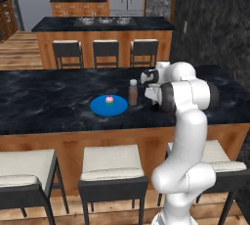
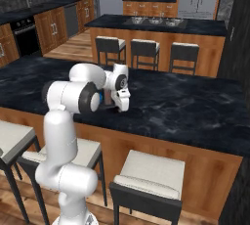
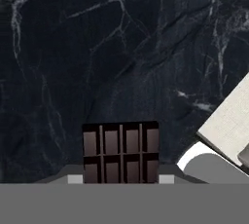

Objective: Take the cinnamon bottle from the cabinet and place it on the dining table, next to the plate with the cupcake. Then take the chocolate from the dining counter and place it on the cupcake plate.

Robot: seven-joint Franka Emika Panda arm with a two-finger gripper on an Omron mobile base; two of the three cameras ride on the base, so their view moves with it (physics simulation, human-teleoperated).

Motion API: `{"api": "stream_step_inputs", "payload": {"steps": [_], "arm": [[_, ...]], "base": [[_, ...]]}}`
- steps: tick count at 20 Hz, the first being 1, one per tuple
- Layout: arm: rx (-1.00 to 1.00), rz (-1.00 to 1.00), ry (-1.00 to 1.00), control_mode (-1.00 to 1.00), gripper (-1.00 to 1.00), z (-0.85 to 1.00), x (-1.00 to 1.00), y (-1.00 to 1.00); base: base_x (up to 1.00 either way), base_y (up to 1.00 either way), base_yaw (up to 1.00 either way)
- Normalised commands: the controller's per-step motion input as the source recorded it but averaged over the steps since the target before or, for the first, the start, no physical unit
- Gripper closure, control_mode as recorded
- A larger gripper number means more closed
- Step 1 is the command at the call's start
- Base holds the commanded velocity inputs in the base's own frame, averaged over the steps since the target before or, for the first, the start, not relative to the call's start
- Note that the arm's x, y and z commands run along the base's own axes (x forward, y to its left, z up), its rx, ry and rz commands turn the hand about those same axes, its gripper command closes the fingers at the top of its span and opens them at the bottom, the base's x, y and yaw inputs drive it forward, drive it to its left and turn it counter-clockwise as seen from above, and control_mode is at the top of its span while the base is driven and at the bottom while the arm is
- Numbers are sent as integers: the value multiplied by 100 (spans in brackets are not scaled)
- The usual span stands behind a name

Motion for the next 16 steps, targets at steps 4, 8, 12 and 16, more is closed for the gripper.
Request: {"api": "stream_step_inputs", "payload": {"steps": [4,8,12,16], "arm": [[-6,-10,0,-100,100,0,0,66],[-2,-11,0,-100,100,0,1,61],[-1,-10,0,-100,100,3,22,48],[0,-8,0,-100,100,3,25,35]], "base": [[0,0,0],[0,0,0],[0,0,0],[0,0,0]]}}
